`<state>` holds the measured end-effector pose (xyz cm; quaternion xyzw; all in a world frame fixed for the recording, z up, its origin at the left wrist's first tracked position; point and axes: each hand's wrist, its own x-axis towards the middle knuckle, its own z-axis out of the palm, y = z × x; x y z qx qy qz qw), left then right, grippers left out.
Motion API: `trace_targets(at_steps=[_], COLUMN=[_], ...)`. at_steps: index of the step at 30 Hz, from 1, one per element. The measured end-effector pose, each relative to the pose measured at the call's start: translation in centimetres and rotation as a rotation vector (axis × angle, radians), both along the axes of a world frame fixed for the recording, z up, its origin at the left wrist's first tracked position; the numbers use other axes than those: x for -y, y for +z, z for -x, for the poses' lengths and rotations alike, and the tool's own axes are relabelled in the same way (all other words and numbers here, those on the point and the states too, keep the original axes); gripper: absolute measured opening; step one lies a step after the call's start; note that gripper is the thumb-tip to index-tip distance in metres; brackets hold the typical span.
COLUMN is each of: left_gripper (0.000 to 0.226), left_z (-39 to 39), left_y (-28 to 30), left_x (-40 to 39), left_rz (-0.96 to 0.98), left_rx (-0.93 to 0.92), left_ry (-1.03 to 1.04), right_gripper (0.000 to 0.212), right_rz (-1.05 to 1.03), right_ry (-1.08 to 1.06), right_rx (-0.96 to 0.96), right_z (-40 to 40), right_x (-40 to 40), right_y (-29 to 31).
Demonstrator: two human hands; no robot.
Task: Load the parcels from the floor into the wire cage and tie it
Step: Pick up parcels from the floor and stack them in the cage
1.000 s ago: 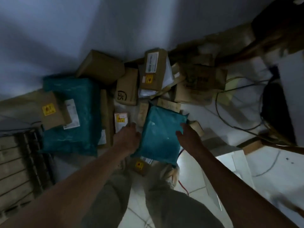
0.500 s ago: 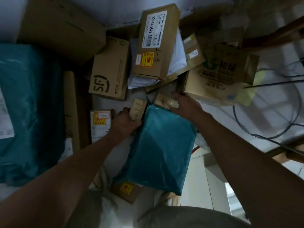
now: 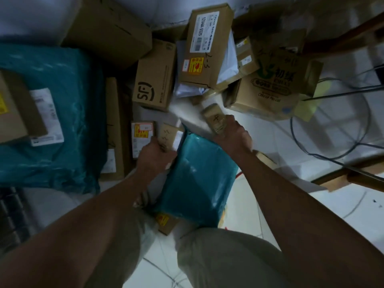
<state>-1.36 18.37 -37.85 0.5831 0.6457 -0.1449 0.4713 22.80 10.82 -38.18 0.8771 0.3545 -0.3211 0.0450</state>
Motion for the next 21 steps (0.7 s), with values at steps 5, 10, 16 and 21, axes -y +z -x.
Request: trace_targets(at_steps=[5, 10, 16, 21], left_gripper=[0.037, 0.051, 0.028, 0.03], left_z=[-0.1, 3.1, 8.8, 14.8], left_y=[14.0, 35.4, 52.5, 58.0], left_x=[-1.9, -0.8, 2.9, 8.4], left_rz=[0.17, 0.207, 0.353, 0.25], left_rx=[0.163, 0.228, 0.371, 0.482], left_ry=[0.151, 0.178, 0.413, 0.72], right_gripper=[0.057, 0.054, 0.038, 0.05], right_rz=[0.034, -0.2, -0.222, -0.243], right_ry=[-0.252, -0.86, -0.882, -0.739], right_rx=[-0.105, -0.546, -0.932, -1.035], right_z=[3.2, 8.4, 13.1, 18.9], right_x=[2.0, 5.2, 7.1, 7.4], right_y=[12.5, 37.3, 54.1, 59.3])
